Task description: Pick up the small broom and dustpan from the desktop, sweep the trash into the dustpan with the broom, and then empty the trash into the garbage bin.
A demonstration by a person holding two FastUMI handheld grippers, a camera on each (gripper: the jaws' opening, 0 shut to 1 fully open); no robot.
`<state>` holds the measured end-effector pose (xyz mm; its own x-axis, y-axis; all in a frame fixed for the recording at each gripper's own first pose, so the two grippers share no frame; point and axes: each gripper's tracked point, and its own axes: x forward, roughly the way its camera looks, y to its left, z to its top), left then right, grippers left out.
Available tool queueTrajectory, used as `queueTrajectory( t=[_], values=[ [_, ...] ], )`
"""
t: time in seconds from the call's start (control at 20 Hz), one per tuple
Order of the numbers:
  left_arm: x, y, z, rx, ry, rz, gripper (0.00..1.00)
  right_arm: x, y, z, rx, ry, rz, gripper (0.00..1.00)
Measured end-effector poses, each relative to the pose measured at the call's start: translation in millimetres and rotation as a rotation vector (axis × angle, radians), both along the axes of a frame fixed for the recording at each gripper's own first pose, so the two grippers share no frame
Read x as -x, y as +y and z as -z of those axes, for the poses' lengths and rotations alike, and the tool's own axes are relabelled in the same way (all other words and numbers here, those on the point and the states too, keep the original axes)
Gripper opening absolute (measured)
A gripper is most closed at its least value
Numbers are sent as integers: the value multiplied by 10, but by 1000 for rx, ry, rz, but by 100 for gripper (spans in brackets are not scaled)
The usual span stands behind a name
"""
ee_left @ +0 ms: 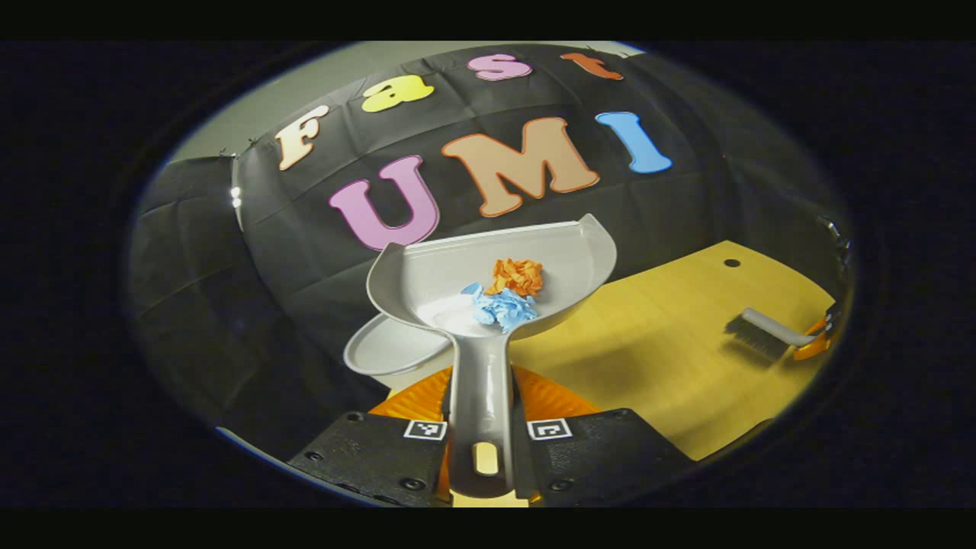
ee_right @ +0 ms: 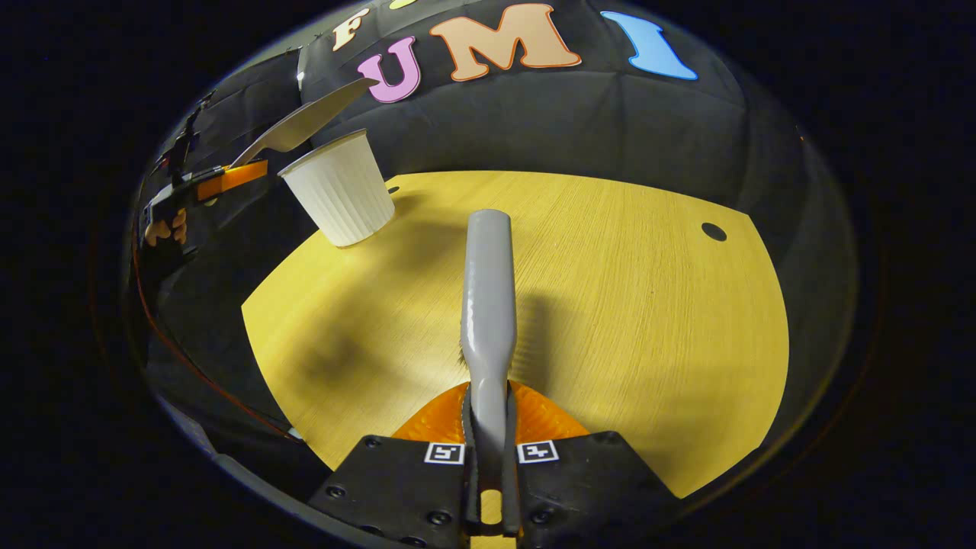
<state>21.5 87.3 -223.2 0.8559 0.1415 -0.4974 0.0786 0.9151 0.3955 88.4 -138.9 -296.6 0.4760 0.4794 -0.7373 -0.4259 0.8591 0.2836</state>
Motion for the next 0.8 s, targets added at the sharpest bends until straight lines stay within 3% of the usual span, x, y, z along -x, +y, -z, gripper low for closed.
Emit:
queueTrajectory(
  t=[0.4, 0.8],
  values=[
    [-235, 1168, -117, -320, 76, -68, 23, 149, 66, 111, 2, 45, -31, 10],
    [-454, 1655, -181, -768, 247, 106, 23, 254, 73, 133, 12, 72, -86, 10]
  ],
)
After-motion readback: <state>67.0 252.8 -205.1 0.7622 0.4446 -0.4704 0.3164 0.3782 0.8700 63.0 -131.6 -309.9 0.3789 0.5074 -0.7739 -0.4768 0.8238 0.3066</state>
